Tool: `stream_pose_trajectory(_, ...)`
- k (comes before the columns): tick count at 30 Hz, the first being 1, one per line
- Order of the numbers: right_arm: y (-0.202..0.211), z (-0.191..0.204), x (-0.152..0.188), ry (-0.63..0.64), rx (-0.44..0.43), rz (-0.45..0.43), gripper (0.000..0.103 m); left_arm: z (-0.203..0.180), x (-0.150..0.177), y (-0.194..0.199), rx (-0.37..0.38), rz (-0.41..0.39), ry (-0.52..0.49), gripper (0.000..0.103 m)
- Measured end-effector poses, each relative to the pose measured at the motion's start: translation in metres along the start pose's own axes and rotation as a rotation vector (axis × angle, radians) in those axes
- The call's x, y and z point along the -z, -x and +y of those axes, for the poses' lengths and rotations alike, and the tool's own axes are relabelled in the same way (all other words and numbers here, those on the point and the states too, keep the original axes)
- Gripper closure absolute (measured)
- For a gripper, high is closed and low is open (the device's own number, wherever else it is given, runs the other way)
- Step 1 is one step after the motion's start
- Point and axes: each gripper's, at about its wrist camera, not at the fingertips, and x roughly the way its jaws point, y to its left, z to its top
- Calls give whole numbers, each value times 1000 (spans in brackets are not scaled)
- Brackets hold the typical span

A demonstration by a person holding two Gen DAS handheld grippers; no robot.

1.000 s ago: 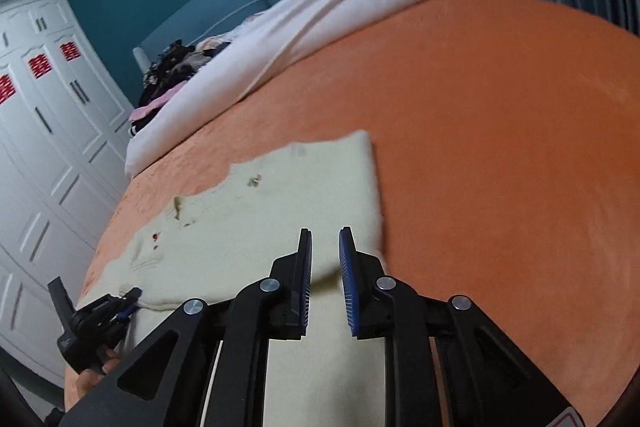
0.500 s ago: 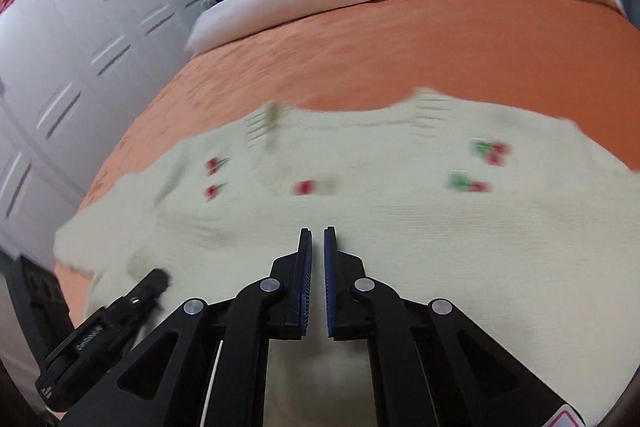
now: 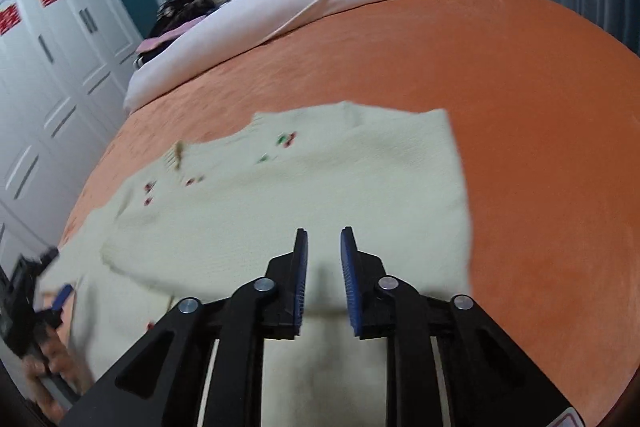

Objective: Fold small clothes

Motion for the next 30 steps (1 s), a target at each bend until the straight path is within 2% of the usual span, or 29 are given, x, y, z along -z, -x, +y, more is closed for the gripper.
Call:
stream_pose_trajectory(2, 2, 23, 30, 34, -5, 28, 70, 53, -42, 14, -100, -23, 75, 10)
stream_pose_trajectory(4, 9, 30, 64, 32, -7, 65, 63, 113, -80, 20, -211, -34, 198, 10)
stream_pose_trajectory(6, 16, 31, 86, 22, -8, 62, 57, 168, -109, 21, -271, -42, 338, 10)
stream_pose_trajectory(7, 21, 32, 92, 21, -4, 46, 54, 191, -119, 20, -299, -50, 398, 10)
stream_pose_trajectory(8, 24, 31, 94, 11, -7, 38, 52, 211, -127, 18, -291, -65, 450, 12)
stream_pose_trajectory(10, 23, 29, 95, 7, -31, 42, 41, 219, -141, 19, -295, -122, 472, 16)
stream_pose_trajectory(11, 21, 30, 97, 10, -36, 43, 39, 217, -150, 16, -298, -125, 458, 37)
stream_pose_trajectory(12, 18, 34, 98, 16, -38, 44, 36, 214, -158, 7, -260, -97, 445, 70)
stream_pose_trajectory(13, 18, 36, 99, 25, -41, 46, 32, 208, -165, -1, -258, -60, 442, 83)
stream_pose_trajectory(14, 18, 37, 99, 37, -43, 48, 30, 197, -173, -1, -242, -63, 428, 95)
stream_pose_trajectory(16, 17, 43, 98, 50, -44, 53, 26, 152, -184, 9, -169, -112, 333, 102)
stream_pose_trajectory(18, 17, 41, 98, 39, -65, 48, 24, 77, -187, 26, -48, -144, 149, 103)
stream_pose_trajectory(20, 17, 36, 97, 11, -100, 39, 24, -14, -172, 49, 110, -149, -44, 103)
stream_pose_trajectory(23, 20, 29, 96, -25, -142, 30, 24, -128, -111, 64, 359, -30, -207, 103)
stream_pose_trajectory(25, 20, 26, 95, -39, -159, 27, 24, -181, -53, 59, 464, 99, -275, 103)
stream_pose_trajectory(26, 20, 25, 95, -44, -165, 26, 24, -203, -18, 52, 481, 171, -305, 101)
stream_pose_trajectory(28, 21, 23, 96, -51, -174, 26, 24, -214, 34, 40, 478, 268, -303, 98)
stream_pose_trajectory(29, 21, 23, 96, -54, -179, 25, 24, -210, 52, 34, 460, 299, -275, 89)
stream_pose_trajectory(30, 21, 22, 96, -57, -183, 25, 24, -198, 61, 26, 428, 321, -235, 70)
